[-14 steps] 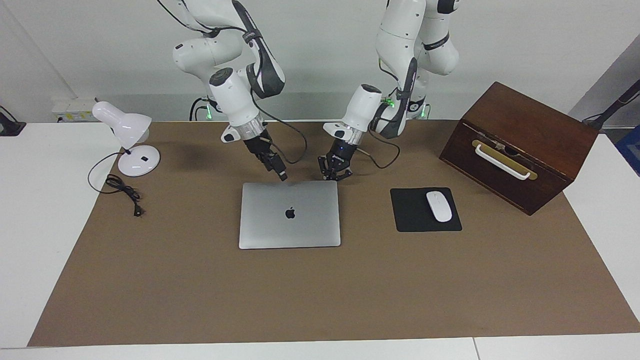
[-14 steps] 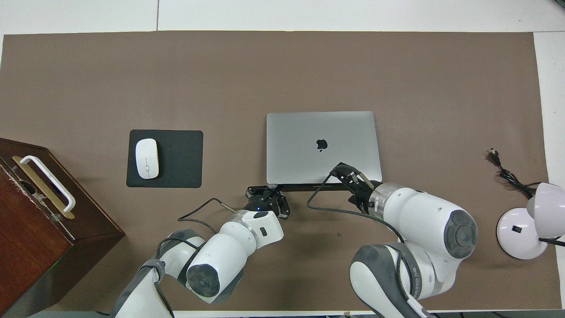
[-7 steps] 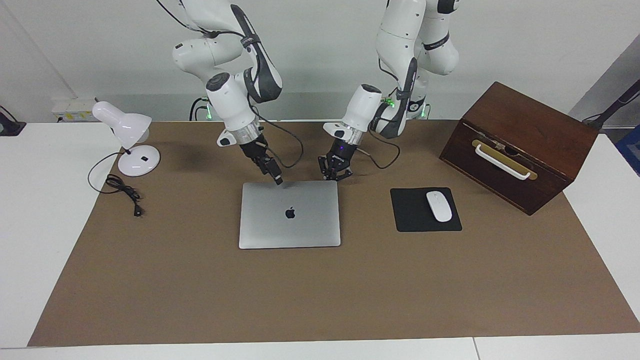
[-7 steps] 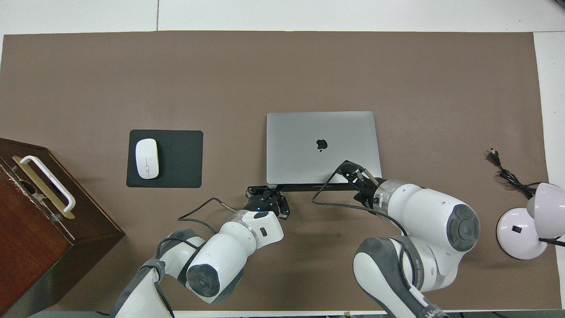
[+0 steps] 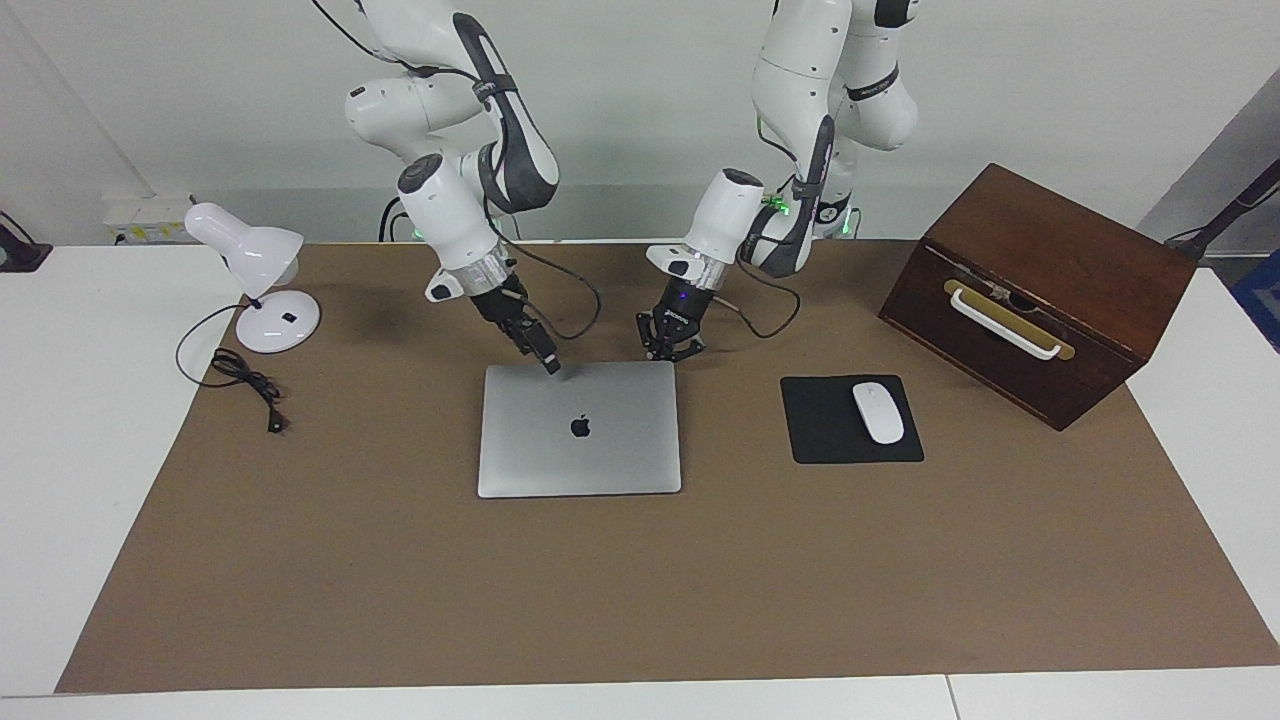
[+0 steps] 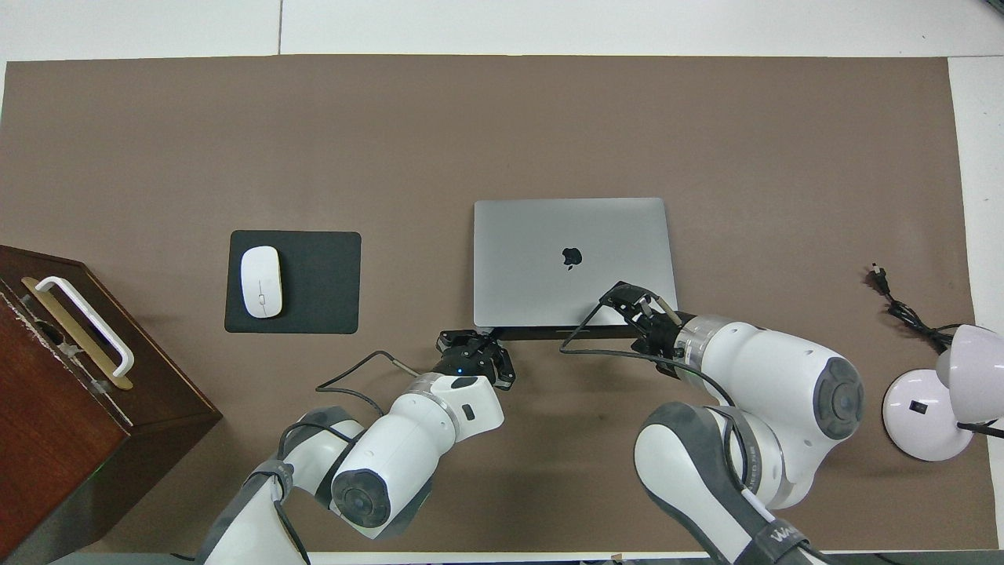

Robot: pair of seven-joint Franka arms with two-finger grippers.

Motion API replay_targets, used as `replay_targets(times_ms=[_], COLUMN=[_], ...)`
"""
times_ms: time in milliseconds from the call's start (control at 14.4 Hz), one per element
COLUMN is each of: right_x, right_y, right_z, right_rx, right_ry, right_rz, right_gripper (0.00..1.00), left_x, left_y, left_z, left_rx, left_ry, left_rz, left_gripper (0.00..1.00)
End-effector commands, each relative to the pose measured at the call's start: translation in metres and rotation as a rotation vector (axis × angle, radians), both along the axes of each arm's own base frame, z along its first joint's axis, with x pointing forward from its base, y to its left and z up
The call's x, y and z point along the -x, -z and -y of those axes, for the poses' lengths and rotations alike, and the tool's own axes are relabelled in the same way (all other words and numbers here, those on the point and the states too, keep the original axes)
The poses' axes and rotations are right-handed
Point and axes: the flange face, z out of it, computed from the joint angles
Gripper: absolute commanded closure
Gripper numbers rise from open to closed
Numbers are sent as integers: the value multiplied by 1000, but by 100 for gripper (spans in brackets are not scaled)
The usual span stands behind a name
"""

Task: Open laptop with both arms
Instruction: 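Lift the laptop lid upward with the right gripper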

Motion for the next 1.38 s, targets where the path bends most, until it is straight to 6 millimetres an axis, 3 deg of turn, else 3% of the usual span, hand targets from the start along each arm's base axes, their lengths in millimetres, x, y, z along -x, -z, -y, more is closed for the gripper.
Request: replay_targets(times_ms=[0,208,761,1315], right_x=[-13,-19,-24,-54], right_y=[0,0,26,8], right_z=[1,4,6,-6], right_rx=[-7,-6,38,5], right_ry=[0,8,14,30], right_rz=[17,20,28,69], right_gripper=[0,0,0,0], left_x=[-15,-15,-15,-16], left_y=[16,16,21,22], left_z=[-6,-7,-7,-9], left_rx=[-26,-27,-35,-37], left_ry=[-10,-12,-12,-15], left_rz=[8,7,2,2], left_gripper=[100,100,100,100])
